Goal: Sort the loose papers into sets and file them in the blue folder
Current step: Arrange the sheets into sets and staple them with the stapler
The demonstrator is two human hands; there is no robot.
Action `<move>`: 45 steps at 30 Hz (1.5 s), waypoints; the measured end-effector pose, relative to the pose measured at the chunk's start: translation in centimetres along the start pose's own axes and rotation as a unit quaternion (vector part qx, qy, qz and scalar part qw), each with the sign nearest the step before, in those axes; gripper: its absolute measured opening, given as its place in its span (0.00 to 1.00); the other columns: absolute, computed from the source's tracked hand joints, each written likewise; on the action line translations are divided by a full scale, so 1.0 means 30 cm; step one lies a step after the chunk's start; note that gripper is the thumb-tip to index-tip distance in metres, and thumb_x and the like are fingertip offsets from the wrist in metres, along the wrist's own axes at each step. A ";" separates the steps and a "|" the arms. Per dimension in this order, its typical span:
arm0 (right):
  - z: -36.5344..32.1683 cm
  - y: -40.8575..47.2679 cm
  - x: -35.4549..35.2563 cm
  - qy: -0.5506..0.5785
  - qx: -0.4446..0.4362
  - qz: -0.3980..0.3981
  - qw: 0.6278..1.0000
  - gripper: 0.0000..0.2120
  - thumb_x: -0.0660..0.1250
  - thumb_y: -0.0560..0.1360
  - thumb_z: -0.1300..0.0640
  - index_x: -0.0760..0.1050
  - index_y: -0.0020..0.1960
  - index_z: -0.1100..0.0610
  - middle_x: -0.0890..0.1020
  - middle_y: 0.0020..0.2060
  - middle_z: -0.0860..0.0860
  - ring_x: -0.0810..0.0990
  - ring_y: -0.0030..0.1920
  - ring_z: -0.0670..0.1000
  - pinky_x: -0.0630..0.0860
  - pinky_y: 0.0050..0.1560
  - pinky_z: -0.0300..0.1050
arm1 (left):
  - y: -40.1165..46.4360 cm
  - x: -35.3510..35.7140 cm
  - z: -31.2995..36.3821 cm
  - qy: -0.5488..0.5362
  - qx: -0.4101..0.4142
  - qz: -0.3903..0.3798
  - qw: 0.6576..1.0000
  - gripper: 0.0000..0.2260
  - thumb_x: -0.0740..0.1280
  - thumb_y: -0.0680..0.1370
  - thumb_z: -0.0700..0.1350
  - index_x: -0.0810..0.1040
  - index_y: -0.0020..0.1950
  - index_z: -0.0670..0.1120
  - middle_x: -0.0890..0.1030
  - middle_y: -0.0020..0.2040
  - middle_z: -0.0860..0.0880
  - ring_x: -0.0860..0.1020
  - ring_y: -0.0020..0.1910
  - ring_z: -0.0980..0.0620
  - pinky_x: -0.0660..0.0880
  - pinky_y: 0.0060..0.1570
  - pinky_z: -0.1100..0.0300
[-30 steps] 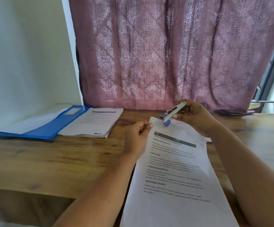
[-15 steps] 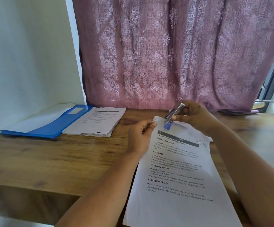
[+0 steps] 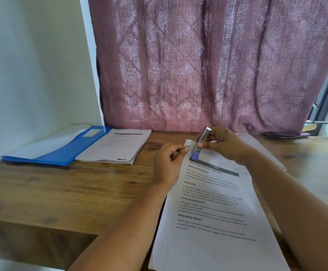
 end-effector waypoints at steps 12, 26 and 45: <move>0.013 0.010 0.023 0.001 0.012 -0.031 0.999 0.07 0.73 0.71 0.60 0.76 0.46 0.60 0.84 0.42 0.55 0.82 0.48 0.53 0.77 0.58 0.52 | -0.022 0.026 -0.018 -0.046 -0.126 -0.149 0.980 0.14 0.72 0.72 0.58 0.82 0.47 0.48 0.84 0.41 0.47 0.81 0.39 0.46 0.77 0.39 0.48; 0.034 -0.011 0.007 0.042 0.044 -0.004 0.998 0.14 0.72 0.72 0.55 0.75 0.54 0.62 0.83 0.47 0.54 0.81 0.50 0.48 0.75 0.56 0.44 | -0.004 0.010 -0.028 -0.052 -0.232 -0.148 0.960 0.21 0.79 0.65 0.57 0.80 0.51 0.47 0.85 0.46 0.50 0.84 0.44 0.51 0.82 0.45 0.53; 0.037 -0.506 -0.274 -0.424 0.435 -0.009 0.795 0.21 0.64 0.76 0.50 0.83 0.27 0.53 0.79 0.20 0.48 0.82 0.32 0.50 0.77 0.38 0.40 | -0.024 0.001 -0.030 -0.162 -0.374 -0.161 0.899 0.10 0.73 0.74 0.39 0.79 0.53 0.40 0.84 0.47 0.38 0.83 0.42 0.40 0.81 0.45 0.45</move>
Point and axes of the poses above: each hand's wrist, its own y-axis towards the middle knuckle, its own x-axis out of the palm, z = x × y, the point moved 2 cm from there along y, towards the middle knuckle
